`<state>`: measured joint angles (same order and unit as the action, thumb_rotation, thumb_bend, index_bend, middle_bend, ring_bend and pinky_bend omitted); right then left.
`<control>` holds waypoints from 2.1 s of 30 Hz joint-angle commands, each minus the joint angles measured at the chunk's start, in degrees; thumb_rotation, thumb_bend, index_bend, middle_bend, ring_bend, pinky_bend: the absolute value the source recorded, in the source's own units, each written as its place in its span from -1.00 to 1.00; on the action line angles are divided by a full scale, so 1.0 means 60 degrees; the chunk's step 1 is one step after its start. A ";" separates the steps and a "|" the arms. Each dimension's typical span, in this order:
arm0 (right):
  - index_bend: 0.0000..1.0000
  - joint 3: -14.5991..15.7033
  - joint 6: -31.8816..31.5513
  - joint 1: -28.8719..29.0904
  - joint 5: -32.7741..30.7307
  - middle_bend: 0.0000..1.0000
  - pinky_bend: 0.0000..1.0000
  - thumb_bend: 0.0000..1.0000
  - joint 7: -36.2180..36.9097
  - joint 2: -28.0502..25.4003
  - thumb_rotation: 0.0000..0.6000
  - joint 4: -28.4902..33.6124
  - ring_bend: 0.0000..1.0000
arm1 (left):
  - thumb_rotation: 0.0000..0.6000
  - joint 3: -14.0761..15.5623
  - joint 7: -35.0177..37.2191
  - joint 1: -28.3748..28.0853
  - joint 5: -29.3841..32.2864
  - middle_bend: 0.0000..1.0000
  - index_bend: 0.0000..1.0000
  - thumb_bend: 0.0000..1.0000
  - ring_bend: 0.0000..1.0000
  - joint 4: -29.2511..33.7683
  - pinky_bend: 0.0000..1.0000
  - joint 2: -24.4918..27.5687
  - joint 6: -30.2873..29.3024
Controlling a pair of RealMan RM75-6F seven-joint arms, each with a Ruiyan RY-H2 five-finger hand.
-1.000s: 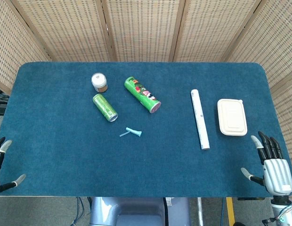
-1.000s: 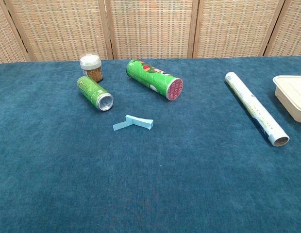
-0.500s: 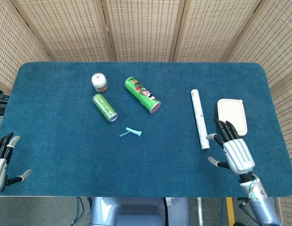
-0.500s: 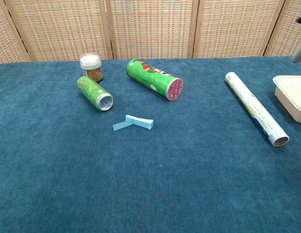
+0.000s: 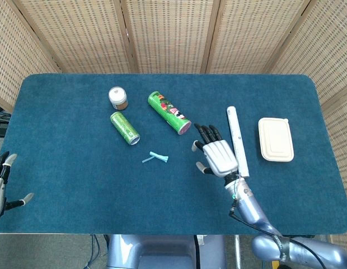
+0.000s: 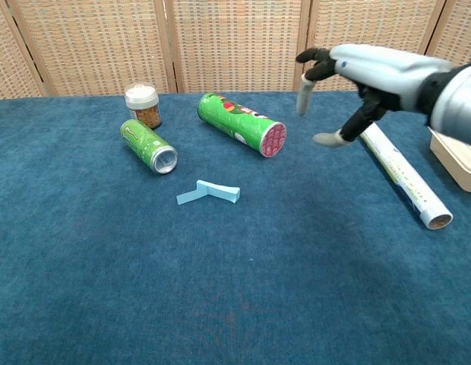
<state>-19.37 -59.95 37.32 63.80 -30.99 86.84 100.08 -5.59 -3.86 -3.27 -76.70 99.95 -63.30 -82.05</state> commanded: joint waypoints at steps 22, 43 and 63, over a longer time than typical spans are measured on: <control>-0.18 -0.0151 -0.0162 0.2776 -0.2846 -1.00 -1.00 -0.38 -0.2701 0.4759 1.00 -0.4906 -1.00 | 1.00 -0.0110 0.0209 -0.0217 0.0590 -1.00 -1.00 -0.67 -1.00 -0.0079 -1.00 0.0100 0.0447; -0.16 -0.0850 0.0117 0.3525 -0.3402 -1.00 -1.00 -0.38 -0.2508 0.5963 1.00 -0.6887 -1.00 | 1.00 -0.0092 0.0659 -0.0223 0.0591 -1.00 -1.00 -0.67 -1.00 -0.0120 -1.00 0.0231 0.0489; -0.05 -0.1429 0.0283 0.3844 -0.4020 -1.00 -1.00 -0.33 -0.2480 0.6402 1.00 -0.7447 -1.00 | 1.00 -0.0068 0.0637 -0.0296 0.0677 -1.00 -1.00 -0.66 -1.00 -0.0202 -1.00 0.0185 0.0578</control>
<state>-27.77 -58.27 60.30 39.83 -45.88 125.23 55.45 -6.00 -0.04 -5.05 -72.64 98.74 -62.18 -78.58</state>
